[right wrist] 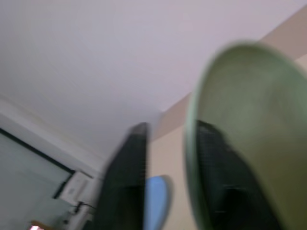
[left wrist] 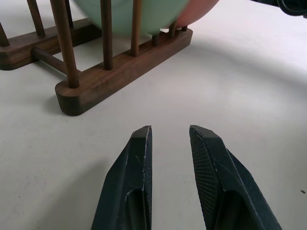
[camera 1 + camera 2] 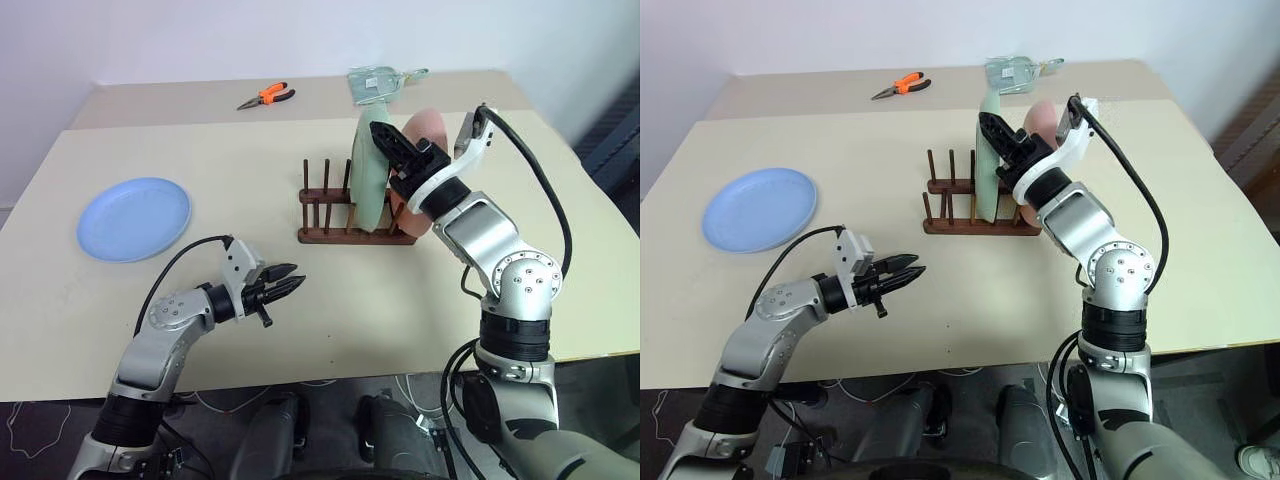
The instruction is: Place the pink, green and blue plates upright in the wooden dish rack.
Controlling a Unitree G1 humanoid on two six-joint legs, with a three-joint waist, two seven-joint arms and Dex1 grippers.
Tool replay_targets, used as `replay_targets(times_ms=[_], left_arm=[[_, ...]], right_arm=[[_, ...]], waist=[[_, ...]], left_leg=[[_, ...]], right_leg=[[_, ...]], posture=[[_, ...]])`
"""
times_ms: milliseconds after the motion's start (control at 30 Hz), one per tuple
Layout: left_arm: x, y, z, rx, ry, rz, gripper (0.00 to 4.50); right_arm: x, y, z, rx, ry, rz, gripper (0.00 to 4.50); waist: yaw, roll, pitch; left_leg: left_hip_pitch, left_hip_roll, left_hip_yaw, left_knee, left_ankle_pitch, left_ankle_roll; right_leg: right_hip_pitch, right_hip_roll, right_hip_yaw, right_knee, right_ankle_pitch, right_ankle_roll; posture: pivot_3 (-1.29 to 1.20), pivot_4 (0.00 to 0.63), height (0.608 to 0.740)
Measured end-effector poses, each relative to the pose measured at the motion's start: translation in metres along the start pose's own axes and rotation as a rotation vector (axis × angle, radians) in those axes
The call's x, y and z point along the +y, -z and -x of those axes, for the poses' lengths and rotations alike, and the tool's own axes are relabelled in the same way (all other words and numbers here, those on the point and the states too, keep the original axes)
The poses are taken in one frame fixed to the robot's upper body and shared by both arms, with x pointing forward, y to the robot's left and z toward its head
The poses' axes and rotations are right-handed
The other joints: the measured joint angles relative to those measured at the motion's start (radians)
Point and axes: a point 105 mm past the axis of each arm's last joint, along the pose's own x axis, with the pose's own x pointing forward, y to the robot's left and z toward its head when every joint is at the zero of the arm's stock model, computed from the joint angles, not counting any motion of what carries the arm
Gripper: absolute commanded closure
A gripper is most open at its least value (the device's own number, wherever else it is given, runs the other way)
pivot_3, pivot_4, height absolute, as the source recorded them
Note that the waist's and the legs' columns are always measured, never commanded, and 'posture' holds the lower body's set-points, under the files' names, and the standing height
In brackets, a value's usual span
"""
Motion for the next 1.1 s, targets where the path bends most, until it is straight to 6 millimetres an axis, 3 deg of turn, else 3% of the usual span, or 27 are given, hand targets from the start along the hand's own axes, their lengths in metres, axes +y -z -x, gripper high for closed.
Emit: replay_targets(times_ms=[133,333,367,500,567,633,700,767,867,1000,1100], left_arm=[[-0.002,0.002,-0.001,0.008,0.005,-0.002,3.3],[-0.001,0.002,-0.001,0.014,-0.006,-0.005,3.3],[0.0,0.002,0.0,0.014,-0.011,-0.006,3.3],[0.013,-0.003,0.007,-0.009,-0.07,0.003,2.01],[0.035,-0.01,0.014,-0.044,-0.193,0.006,0.94],[0.077,-0.021,0.029,-0.095,-0.446,-0.007,0.02],[0.12,-0.034,0.059,-0.126,-0.74,-0.029,0.02],[0.147,-0.046,0.094,-0.165,-1.002,-0.033,0.02],[0.167,-0.049,0.139,-0.219,-1.315,0.058,0.02],[0.173,-0.026,0.194,-0.19,-1.64,0.249,0.02],[0.169,-0.003,0.206,-0.163,-1.7,0.443,0.02]], right_arm=[[0.008,-0.012,-0.004,-0.008,-0.023,0.162,1.64],[0.012,-0.024,-0.008,0.045,-0.026,0.561,1.64],[0.012,-0.027,-0.008,0.051,-0.019,0.638,1.37],[0.013,-0.038,-0.009,0.044,-0.012,0.891,0.0],[0.022,-0.038,-0.012,0.031,-0.06,1.026,0.0],[0.046,-0.024,-0.012,0.039,-0.198,1.177,0.0],[0.069,0.0,-0.01,0.068,-0.364,1.325,0.0],[0.079,0.025,-0.007,0.104,-0.491,1.438,0.0],[0.075,0.048,-0.005,0.161,-0.575,1.543,0.0],[0.071,0.071,-0.007,0.193,-0.65,1.585,0.0],[0.068,0.082,-0.005,0.21,-0.683,1.576,0.0]], waist=[[0.002,0.0,0.0],[0.002,0.0,0.0],[0.002,0.0,0.0],[0.003,0.0,0.0],[0.004,0.0,0.0],[0.004,-0.001,0.001],[0.002,-0.003,0.001],[0.002,-0.005,0.001],[0.007,-0.007,0.001],[0.01,-0.01,0.001],[0.012,-0.013,0.001]], left_leg=[[0.0,0.0,0.0,0.0,0.0,0.0],[-0.001,0.0,0.0,0.0,0.0,0.0],[-0.001,0.0,0.0,0.0,0.0,0.0],[-0.003,0.0,0.0,0.001,0.0,0.0],[-0.004,0.0,0.0,0.001,0.0,0.0],[-0.005,0.0,0.0,0.002,0.001,-0.001],[-0.006,0.001,0.0,0.002,0.001,-0.001],[-0.006,0.001,0.0,0.002,0.002,-0.002],[-0.006,0.0,0.0,0.004,0.002,-0.003],[-0.006,0.0,0.0,0.004,0.005,-0.009],[-0.006,0.0,-0.001,0.004,0.006,-0.01]], right_leg=[[0.0,0.0,0.0,0.0,0.0,0.0],[0.0,0.0,0.0,0.0,-0.001,-0.001],[0.0,0.0,0.0,0.0,-0.001,-0.001],[0.0,0.0,0.0,0.0,-0.001,-0.001],[-0.001,0.0,-0.001,0.0,0.001,0.001],[-0.002,0.001,-0.001,0.002,0.001,0.002],[-0.003,0.003,-0.002,0.004,0.002,0.005],[-0.003,0.003,-0.002,0.004,0.003,0.006],[-0.002,0.004,-0.003,0.002,0.004,0.008],[-0.002,0.005,-0.003,0.002,0.004,0.008],[-0.001,0.005,-0.003,0.002,0.004,0.008]], posture=[[0.0,0.15,0.74],[0.0,0.15,0.74],[0.0,0.15,0.74],[0.0,0.15,0.74],[0.0,0.15,0.74],[0.0,0.15,0.74],[0.0,0.15,0.74],[0.0,0.15,0.74],[0.0,0.15,0.74],[0.0,0.15,0.74],[0.0,0.15,0.74]])
